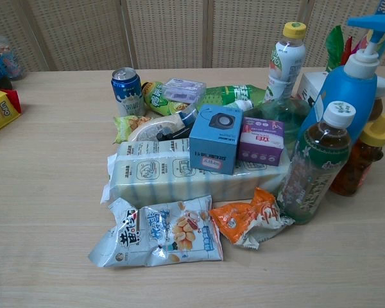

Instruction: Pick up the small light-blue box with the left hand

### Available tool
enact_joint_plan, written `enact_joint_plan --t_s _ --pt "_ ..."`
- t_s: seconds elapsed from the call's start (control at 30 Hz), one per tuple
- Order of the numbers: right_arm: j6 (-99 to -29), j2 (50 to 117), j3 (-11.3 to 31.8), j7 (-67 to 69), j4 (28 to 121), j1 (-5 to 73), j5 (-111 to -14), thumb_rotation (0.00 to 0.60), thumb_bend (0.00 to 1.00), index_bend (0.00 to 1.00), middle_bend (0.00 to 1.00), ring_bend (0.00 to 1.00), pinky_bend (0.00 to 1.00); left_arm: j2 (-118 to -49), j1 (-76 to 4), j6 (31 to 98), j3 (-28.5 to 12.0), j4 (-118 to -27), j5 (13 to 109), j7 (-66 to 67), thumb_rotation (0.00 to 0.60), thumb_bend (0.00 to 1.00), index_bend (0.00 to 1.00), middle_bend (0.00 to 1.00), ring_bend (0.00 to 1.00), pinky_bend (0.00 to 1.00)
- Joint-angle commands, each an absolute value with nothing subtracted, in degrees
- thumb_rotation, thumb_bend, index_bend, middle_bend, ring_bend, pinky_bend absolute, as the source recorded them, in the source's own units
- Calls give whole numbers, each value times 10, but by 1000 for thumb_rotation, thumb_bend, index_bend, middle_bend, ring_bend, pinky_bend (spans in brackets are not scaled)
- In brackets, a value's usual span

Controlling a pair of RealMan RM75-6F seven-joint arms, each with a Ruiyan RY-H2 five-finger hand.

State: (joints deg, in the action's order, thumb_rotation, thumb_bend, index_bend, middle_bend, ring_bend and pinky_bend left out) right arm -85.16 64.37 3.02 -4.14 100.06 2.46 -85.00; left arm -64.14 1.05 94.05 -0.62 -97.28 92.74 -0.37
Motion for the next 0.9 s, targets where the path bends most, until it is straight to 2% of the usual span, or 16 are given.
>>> enact_joint_plan --t_s 0.03,0.37,0.57,0.7,0.9 --pt "-852 643 30 -44 1003 24 -849 490 36 0 0 0 0 -643 8 936 -6 -972 927 -5 600 232 153 92 73 0" --pt "-863 642 26 -38 1003 16 -854 492 35 0 0 0 0 -629 -35 881 -13 -990 941 10 600 233 142 83 67 0" --pt "-876 634 25 -31 1004 6 -853 493 35 0 0 0 0 -622 -97 800 -22 -1005 950 -16 600 231 108 62 59 0" --pt "-885 626 25 -32 1010 -1 -853 493 35 0 0 0 0 -625 -146 736 -36 -1013 939 -25 600 233 38 23 18 0" --pt "-893 618 25 -36 1017 -10 -845 493 35 0 0 0 0 -651 -216 659 -58 -1008 924 -36 600 230 0 0 0 0"
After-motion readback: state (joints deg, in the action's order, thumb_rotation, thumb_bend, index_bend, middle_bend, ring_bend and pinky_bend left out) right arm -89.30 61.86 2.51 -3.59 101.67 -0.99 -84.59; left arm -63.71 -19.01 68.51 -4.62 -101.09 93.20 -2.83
